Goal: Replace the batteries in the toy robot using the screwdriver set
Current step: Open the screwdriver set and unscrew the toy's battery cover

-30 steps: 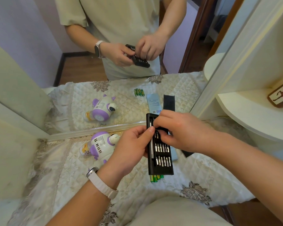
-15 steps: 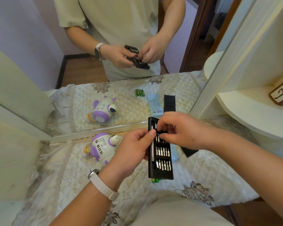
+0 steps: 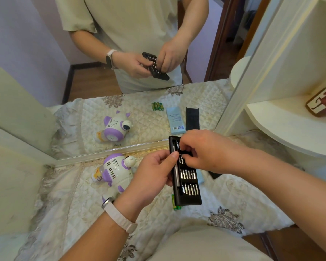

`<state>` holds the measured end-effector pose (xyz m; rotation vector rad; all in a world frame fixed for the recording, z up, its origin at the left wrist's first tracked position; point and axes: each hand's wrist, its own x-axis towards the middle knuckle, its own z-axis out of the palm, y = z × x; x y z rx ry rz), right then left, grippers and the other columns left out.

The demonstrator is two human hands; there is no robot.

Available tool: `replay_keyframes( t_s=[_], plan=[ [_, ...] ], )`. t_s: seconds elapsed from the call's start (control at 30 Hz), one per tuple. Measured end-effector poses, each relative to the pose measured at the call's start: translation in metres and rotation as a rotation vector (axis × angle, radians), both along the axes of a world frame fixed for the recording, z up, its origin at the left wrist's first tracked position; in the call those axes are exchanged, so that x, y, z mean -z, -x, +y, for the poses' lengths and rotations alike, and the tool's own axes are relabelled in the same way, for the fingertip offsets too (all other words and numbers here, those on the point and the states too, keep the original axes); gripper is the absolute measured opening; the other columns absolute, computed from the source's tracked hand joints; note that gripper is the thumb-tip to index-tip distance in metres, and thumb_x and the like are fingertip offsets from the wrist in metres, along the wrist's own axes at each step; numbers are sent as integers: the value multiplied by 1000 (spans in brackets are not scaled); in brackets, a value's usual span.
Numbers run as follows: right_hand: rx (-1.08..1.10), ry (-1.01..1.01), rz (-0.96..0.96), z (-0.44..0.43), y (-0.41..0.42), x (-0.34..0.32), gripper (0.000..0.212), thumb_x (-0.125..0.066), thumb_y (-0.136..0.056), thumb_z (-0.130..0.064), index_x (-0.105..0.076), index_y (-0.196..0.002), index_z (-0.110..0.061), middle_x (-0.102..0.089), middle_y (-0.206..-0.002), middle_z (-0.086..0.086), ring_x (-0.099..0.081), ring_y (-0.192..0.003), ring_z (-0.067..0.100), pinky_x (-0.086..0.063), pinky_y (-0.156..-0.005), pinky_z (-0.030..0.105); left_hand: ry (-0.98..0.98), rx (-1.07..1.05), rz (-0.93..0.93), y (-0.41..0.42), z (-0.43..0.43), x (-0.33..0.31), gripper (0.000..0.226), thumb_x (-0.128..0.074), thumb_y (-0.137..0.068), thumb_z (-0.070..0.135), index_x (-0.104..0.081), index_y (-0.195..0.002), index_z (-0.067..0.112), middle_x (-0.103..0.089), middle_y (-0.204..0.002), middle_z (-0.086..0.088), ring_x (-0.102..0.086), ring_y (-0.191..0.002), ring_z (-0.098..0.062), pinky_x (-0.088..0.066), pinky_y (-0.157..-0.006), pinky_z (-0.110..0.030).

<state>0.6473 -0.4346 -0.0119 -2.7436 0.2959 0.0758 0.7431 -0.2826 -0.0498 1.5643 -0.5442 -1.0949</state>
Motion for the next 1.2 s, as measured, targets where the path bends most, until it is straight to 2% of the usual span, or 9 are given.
replay_keyframes(
  t_s=[0.27, 0.43, 0.53, 0.63, 0.8, 1.0, 1.2],
  plan=[
    [-18, 78, -115, 4, 2, 7, 15, -56, -87, -28, -59, -91, -14, -52, -84, -6, -46, -71, 11, -35, -62, 23, 7, -26, 7, 0, -1, 1, 24, -53, -102, 22, -70, -95, 7, -70, -70, -5, -62, -56, -14, -50, -50, -27],
    [-33, 41, -156, 5, 3, 8, 9, -58, -84, -22, -57, -91, -16, -49, -83, -8, -44, -67, 12, -41, -57, 28, 11, -37, 13, -1, -2, 0, 24, -53, -102, 22, -69, -91, 9, -68, -68, -5, -60, -54, -13, -48, -49, -26],
    [-45, -18, -157, 4, 3, 10, 10, -57, -84, -19, -59, -94, -17, -52, -88, -7, -44, -68, 8, -43, -58, 27, 11, -29, 21, -2, -2, -1, 24, -53, -102, 21, -70, -97, 6, -70, -71, -6, -62, -57, -14, -51, -50, -28],
    [-12, -112, -102, 0, 3, 6, 9, -60, -85, -21, -58, -94, -21, -48, -85, -15, -45, -70, -3, -34, -62, 12, 13, -17, 35, -2, -1, -1, 26, -52, -102, 21, -69, -101, 2, -71, -75, -9, -64, -61, -17, -52, -53, -31],
    [12, -121, 111, -7, 5, -7, 13, -65, -88, -36, -57, -96, -29, -51, -81, -18, -49, -72, -3, -39, -61, 13, -7, 34, 28, 1, 3, 2, 27, -53, -102, 23, -69, -97, 2, -70, -73, -7, -63, -59, -17, -51, -54, -32],
    [-37, -10, 215, -4, 3, -12, 14, -61, -89, -40, -55, -90, -27, -56, -82, -11, -51, -72, 3, -47, -64, 25, -20, 88, -12, 2, 5, 3, 23, -54, -102, 23, -70, -92, 9, -70, -74, -7, -64, -62, -19, -51, -56, -34],
    [-58, 47, 179, 2, 4, -7, 13, -58, -87, -37, -50, -88, -27, -56, -83, -10, -55, -75, 12, -53, -68, 35, -22, 80, -18, 3, 5, 1, 22, -54, -102, 21, -70, -91, 11, -71, -72, -4, -64, -59, -16, -51, -56, -34]
  ],
)
